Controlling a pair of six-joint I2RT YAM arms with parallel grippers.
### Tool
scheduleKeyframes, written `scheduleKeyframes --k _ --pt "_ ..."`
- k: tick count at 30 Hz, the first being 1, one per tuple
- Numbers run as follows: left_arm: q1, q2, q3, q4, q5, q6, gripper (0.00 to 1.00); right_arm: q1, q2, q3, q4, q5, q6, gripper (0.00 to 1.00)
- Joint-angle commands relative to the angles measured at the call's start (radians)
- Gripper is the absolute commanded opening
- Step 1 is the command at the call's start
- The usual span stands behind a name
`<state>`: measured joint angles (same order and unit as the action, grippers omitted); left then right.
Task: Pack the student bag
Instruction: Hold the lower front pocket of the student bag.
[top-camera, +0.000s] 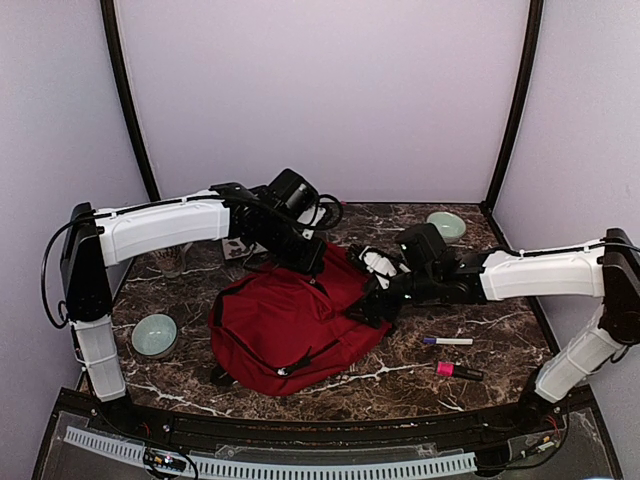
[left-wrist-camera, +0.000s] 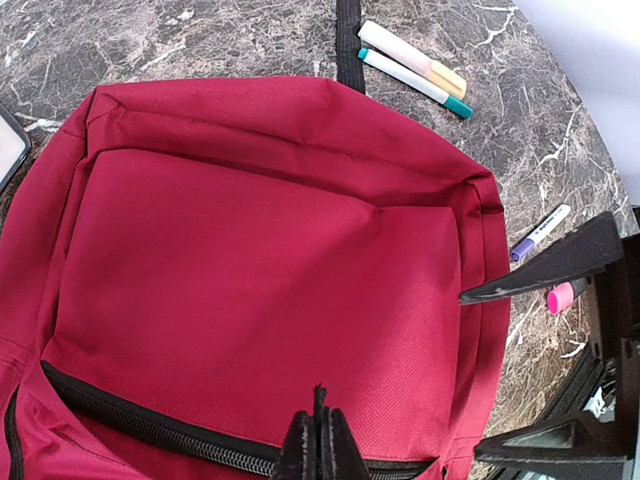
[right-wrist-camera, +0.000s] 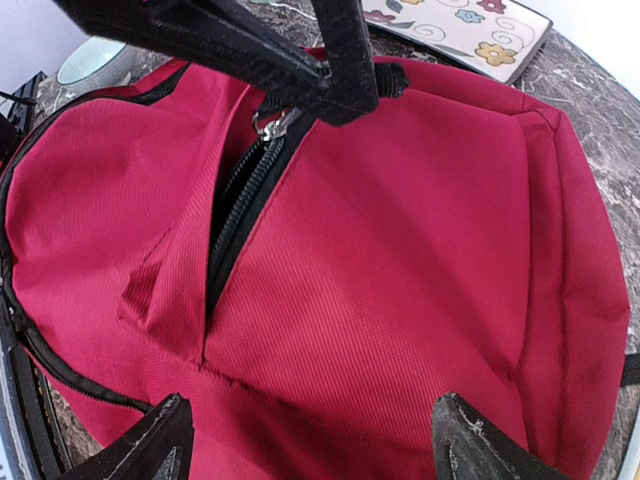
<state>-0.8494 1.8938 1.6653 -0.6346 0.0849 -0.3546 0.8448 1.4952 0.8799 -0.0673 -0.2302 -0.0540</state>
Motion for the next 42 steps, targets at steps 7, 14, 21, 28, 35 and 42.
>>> scheduleKeyframes --k 7,14,21,28,35,42 --pt "0.000 -0.069 0.044 0.010 0.007 0.017 0.00 0.009 0.090 0.105 0.170 -0.053 0.052 0.83" --pt "0.000 -0.064 0.042 0.011 0.017 0.012 0.00 0.007 0.139 0.132 0.269 -0.027 0.130 0.72" --pt "0.000 -0.063 0.045 0.023 0.024 -0.006 0.00 0.004 0.196 0.151 0.284 0.004 0.154 0.58" --pt "0.000 -0.066 0.039 0.025 0.018 -0.022 0.00 0.005 0.209 0.157 0.299 -0.036 0.167 0.57" --pt "0.000 -0.061 0.039 0.014 0.004 -0.036 0.00 0.006 0.177 0.122 0.401 -0.139 0.240 0.59" --pt "0.000 -0.074 0.034 0.028 0.012 -0.050 0.00 0.007 0.246 0.182 0.276 -0.052 0.216 0.47"
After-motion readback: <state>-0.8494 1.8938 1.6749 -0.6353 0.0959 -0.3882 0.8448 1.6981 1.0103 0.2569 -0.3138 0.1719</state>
